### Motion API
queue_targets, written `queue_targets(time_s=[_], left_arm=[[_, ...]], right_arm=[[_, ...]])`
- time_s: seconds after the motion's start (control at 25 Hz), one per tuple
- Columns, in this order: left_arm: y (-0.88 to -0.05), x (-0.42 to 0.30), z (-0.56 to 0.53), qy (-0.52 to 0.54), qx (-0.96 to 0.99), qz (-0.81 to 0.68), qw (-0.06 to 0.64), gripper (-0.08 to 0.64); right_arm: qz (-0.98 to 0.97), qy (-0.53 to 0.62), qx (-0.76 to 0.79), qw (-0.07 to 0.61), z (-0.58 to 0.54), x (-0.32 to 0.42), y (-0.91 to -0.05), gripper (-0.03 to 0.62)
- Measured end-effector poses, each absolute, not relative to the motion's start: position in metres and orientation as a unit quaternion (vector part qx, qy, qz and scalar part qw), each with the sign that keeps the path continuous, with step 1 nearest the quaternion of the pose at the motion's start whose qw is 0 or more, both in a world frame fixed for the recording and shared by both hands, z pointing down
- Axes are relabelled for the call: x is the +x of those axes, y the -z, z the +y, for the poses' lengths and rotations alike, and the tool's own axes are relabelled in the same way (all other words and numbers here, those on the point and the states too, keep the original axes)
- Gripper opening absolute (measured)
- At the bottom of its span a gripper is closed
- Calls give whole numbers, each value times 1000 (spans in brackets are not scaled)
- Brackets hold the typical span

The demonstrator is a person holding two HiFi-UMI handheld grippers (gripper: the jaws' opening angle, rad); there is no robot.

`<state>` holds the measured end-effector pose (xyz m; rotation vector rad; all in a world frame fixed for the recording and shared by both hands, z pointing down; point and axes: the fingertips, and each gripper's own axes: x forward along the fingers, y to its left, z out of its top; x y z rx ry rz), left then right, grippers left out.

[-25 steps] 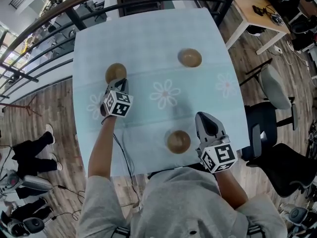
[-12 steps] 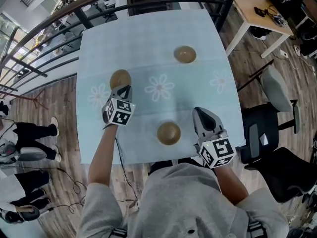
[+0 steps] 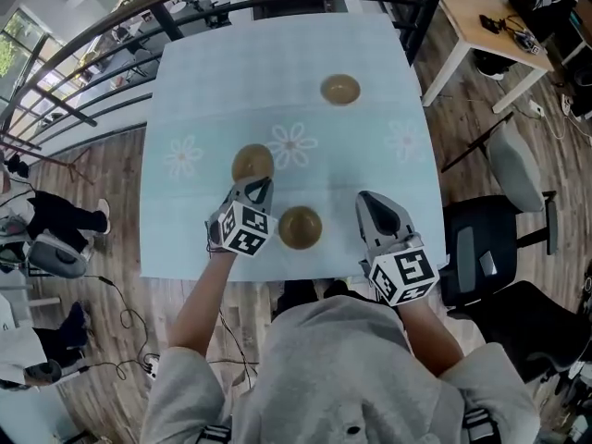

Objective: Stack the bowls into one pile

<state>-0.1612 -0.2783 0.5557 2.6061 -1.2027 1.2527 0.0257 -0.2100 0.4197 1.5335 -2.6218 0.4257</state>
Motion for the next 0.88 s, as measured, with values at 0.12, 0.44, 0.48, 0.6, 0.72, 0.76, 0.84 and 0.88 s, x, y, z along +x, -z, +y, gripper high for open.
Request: queue_targets(time_s=[0.12, 0.44, 0.48, 0.6, 0.72, 0.76, 0.84, 0.88], left_arm=[[-559, -146, -255, -408, 832, -377, 4, 31], [-566, -114, -201, -408, 830, -379, 18, 31], [-567, -111, -194, -408, 831, -378, 20, 31], [-575, -99, -176, -412, 832, -371, 24, 31], [-588, -90, -164, -417, 832, -364, 35, 31], [-592, -88, -160, -418, 832, -363, 40, 31], [-599, -84, -152, -423, 831, -359, 48, 31], [-602, -82, -149, -425, 831, -355, 50, 31]], right_arm=[[-860, -133, 491, 34, -198, 32, -414, 28], [-870, -126, 476, 23, -171, 52, -411, 28], [-871, -125, 475, 21, -168, 53, -411, 28], [-872, -123, 474, 16, -161, 61, -410, 28], [-871, -122, 475, 13, -156, 68, -411, 28], [-871, -122, 476, 12, -156, 70, -412, 28], [-870, -123, 478, 10, -154, 72, -412, 28], [-869, -124, 479, 9, -154, 74, -411, 28]])
